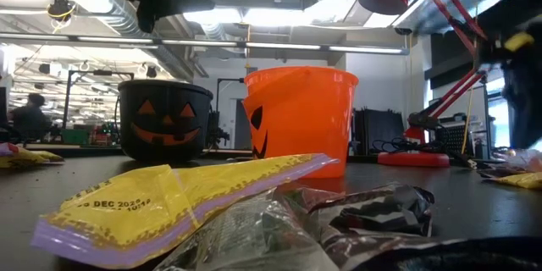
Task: Sort candy
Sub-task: Put the brown chocolate bar into the black bucket
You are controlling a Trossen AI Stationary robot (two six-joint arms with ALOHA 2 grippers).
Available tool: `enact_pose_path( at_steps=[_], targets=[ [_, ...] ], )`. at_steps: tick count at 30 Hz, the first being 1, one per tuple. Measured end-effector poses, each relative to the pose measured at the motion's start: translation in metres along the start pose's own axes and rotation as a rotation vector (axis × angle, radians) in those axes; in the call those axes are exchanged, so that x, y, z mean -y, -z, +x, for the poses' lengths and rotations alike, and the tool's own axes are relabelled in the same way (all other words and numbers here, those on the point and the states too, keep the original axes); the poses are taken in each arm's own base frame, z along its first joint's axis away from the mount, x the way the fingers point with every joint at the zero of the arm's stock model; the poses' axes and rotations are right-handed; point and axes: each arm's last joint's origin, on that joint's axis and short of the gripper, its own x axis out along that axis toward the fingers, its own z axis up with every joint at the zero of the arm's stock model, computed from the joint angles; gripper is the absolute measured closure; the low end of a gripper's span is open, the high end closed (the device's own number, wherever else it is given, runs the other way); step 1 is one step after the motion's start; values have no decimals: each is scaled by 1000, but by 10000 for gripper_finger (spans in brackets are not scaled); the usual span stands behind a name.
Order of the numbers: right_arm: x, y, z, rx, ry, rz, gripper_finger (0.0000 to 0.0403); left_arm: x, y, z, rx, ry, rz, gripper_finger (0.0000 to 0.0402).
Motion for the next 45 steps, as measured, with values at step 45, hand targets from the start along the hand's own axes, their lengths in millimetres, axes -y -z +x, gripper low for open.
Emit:
enact_pose_path(
  at_steps=[45],
  targets=[
    [-2,-24,-41,268,27,-23,402,1,-3,0,24,5,-40,273]
  ],
)
